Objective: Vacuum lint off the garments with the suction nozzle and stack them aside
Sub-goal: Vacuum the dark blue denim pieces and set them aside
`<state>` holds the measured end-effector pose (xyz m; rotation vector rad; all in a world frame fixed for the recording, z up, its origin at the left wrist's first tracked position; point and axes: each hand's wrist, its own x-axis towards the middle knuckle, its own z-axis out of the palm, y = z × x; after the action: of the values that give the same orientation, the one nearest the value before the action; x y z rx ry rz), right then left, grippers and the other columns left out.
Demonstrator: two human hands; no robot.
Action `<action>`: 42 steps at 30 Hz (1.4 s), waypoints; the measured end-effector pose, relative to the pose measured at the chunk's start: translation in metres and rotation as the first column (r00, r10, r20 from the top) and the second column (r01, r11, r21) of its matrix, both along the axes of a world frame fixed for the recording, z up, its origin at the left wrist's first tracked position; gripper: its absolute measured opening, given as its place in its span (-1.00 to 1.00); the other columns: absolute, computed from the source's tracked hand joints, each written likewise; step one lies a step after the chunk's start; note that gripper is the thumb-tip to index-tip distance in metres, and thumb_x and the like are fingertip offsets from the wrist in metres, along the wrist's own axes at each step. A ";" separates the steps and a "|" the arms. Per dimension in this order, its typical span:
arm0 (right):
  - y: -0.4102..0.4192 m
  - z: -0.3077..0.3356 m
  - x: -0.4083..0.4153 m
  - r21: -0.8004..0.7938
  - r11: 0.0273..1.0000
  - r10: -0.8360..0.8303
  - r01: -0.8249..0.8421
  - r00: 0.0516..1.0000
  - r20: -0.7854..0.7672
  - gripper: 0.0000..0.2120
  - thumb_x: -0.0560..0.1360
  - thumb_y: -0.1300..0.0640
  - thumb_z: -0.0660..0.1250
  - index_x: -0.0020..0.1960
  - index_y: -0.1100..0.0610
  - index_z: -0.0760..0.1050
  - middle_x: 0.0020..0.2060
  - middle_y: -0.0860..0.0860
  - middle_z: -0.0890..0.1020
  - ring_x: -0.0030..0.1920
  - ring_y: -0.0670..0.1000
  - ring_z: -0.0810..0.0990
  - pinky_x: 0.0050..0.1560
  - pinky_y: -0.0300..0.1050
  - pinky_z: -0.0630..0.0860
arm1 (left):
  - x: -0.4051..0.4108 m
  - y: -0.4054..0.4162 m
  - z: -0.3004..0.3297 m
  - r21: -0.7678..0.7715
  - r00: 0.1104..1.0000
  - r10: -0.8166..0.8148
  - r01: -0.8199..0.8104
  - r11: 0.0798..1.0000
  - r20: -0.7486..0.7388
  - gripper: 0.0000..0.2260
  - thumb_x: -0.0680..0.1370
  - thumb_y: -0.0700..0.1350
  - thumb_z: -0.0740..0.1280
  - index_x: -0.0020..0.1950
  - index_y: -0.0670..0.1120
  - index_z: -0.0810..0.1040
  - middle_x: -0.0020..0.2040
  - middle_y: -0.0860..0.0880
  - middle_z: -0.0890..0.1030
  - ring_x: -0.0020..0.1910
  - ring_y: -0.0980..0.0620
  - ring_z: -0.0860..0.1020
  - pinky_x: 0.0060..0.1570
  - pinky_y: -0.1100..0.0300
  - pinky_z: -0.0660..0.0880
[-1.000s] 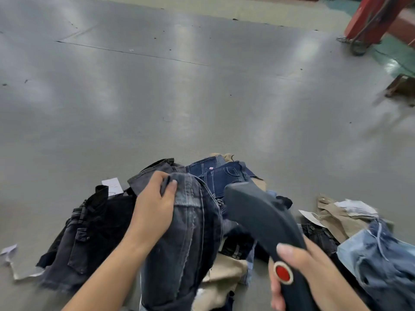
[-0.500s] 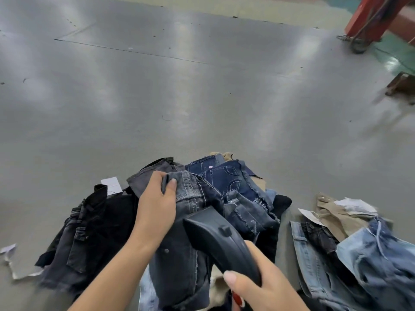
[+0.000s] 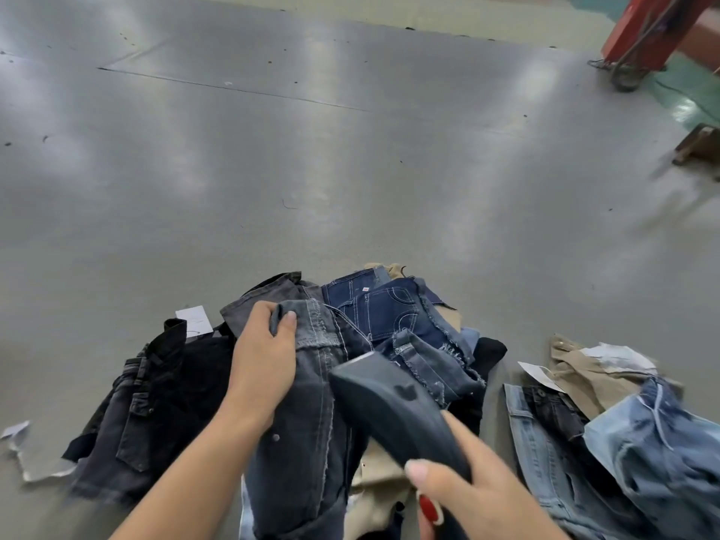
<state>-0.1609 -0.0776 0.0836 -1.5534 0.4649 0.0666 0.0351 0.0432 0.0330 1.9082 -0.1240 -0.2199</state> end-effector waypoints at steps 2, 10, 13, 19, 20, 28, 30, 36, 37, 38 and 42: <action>0.006 -0.004 0.002 -0.045 0.999 0.013 -0.013 1.000 -0.003 -0.60 0.19 -0.21 0.35 0.00 -0.48 0.45 0.02 -0.19 0.66 0.03 -0.19 0.63 0.02 -0.34 0.52 | -0.002 -0.004 0.000 -0.027 0.999 -0.009 0.008 1.000 -0.033 -0.83 0.63 -0.08 0.21 -0.16 -0.01 0.42 -0.24 -0.08 0.48 -0.26 0.02 0.41 -0.24 0.11 0.36; 0.002 0.002 0.010 0.005 0.998 -0.065 0.066 0.997 -0.027 -0.66 0.19 -0.16 0.36 -0.04 -0.38 0.51 -0.29 0.14 0.63 -0.39 -0.05 0.59 -0.32 -0.27 0.52 | -0.018 -0.009 0.005 0.044 0.991 -0.113 0.110 0.993 0.069 -0.85 0.62 -0.09 0.22 -0.15 -0.06 0.38 -0.30 0.01 0.41 -0.37 0.20 0.34 -0.30 0.27 0.30; -0.001 0.006 0.012 0.090 0.985 -0.150 0.149 0.989 0.012 -0.66 0.17 -0.16 0.37 -0.05 -0.28 0.55 -0.45 0.14 0.57 -0.48 0.08 0.53 -0.42 -0.14 0.47 | -0.031 -0.010 0.007 0.105 0.973 -0.196 0.184 0.977 0.119 -0.83 0.62 -0.11 0.23 -0.17 0.03 0.36 -0.32 0.01 0.49 -0.36 0.25 0.41 -0.33 0.37 0.33; -0.015 0.011 0.008 0.155 0.964 -0.224 0.218 0.974 0.024 -0.66 0.16 -0.14 0.41 -0.07 -0.21 0.56 -0.47 0.22 0.54 -0.53 0.17 0.50 -0.46 -0.07 0.47 | -0.022 -0.007 0.007 0.028 0.996 -0.087 0.087 0.996 -0.033 -0.88 0.63 -0.13 0.23 -0.11 -0.07 0.43 -0.17 -0.13 0.57 -0.16 0.02 0.55 -0.05 0.19 0.48; -0.013 0.008 0.006 0.129 0.973 -0.196 0.192 0.980 0.019 -0.66 0.15 -0.14 0.41 -0.06 -0.25 0.56 -0.45 0.19 0.57 -0.49 0.15 0.52 -0.42 -0.06 0.48 | -0.014 -0.005 0.009 -0.050 0.991 -0.027 0.021 0.999 -0.134 -0.88 0.63 -0.13 0.22 -0.08 -0.11 0.45 -0.08 -0.21 0.59 -0.09 -0.13 0.57 0.03 -0.02 0.52; 0.014 -0.008 -0.009 -0.129 0.989 0.060 -0.069 0.995 -0.075 -0.47 0.16 -0.25 0.35 0.14 -0.40 0.41 0.06 -0.09 0.65 0.06 -0.20 0.61 0.15 -0.25 0.49 | 0.024 0.004 0.005 -0.292 0.807 0.088 -0.310 0.905 -0.584 -0.79 0.64 -0.09 0.22 0.24 -0.05 0.52 -0.07 -0.10 0.68 -0.20 -0.07 0.66 -0.25 0.06 0.59; 0.014 -0.010 -0.009 -0.117 0.990 0.070 -0.081 0.994 -0.088 -0.42 0.15 -0.26 0.34 0.17 -0.33 0.40 0.04 -0.14 0.65 0.05 -0.24 0.61 0.14 -0.30 0.47 | 0.021 0.002 0.004 -0.298 0.794 0.074 -0.310 0.903 -0.603 -0.73 0.64 -0.09 0.22 0.33 -0.05 0.47 0.03 -0.12 0.66 -0.19 -0.06 0.65 -0.34 0.12 0.56; 0.008 -0.009 -0.002 -0.179 0.982 0.047 -0.053 0.998 -0.040 -0.58 0.18 -0.26 0.31 0.04 -0.45 0.38 -0.03 -0.14 0.67 -0.02 -0.12 0.64 0.01 -0.33 0.53 | -0.004 -0.011 -0.003 -0.284 0.880 0.003 -0.157 0.946 -0.475 -0.83 0.64 -0.10 0.21 0.09 -0.21 0.43 -0.02 -0.11 0.55 -0.07 -0.05 0.52 -0.02 0.00 0.45; 0.007 -0.009 -0.001 -0.184 0.982 0.031 -0.036 0.999 -0.030 -0.59 0.19 -0.25 0.31 0.02 -0.47 0.38 -0.04 -0.15 0.67 -0.04 -0.13 0.65 -0.05 -0.37 0.52 | -0.008 -0.014 -0.003 -0.263 0.910 0.007 -0.127 0.956 -0.415 -0.81 0.63 -0.10 0.21 0.02 -0.24 0.39 -0.10 -0.11 0.50 -0.14 -0.02 0.47 -0.10 0.06 0.41; 0.007 -0.008 0.000 -0.189 0.982 0.014 -0.017 1.000 -0.018 -0.60 0.19 -0.25 0.31 0.01 -0.48 0.38 -0.05 -0.17 0.67 -0.07 -0.13 0.65 -0.10 -0.40 0.51 | -0.012 -0.016 -0.003 -0.232 0.939 0.010 -0.095 0.968 -0.344 -0.81 0.63 -0.11 0.21 -0.07 -0.23 0.36 -0.17 -0.11 0.44 -0.19 0.02 0.41 -0.16 0.13 0.37; 0.005 -0.007 0.003 -0.197 0.980 -0.036 0.039 0.999 0.018 -0.61 0.18 -0.24 0.31 0.00 -0.48 0.41 -0.07 -0.17 0.67 -0.12 -0.16 0.65 -0.19 -0.48 0.46 | -0.021 -0.019 -0.004 -0.117 0.988 -0.016 -0.002 0.993 -0.153 -0.71 0.63 -0.10 0.21 -0.28 -0.03 0.24 -0.34 0.04 0.24 -0.35 0.06 0.20 -0.31 0.13 0.20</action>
<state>-0.1580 -0.0727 0.0769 -1.7376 0.5005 -0.0206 0.0141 0.0240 0.0286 1.7679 -0.0392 -0.3565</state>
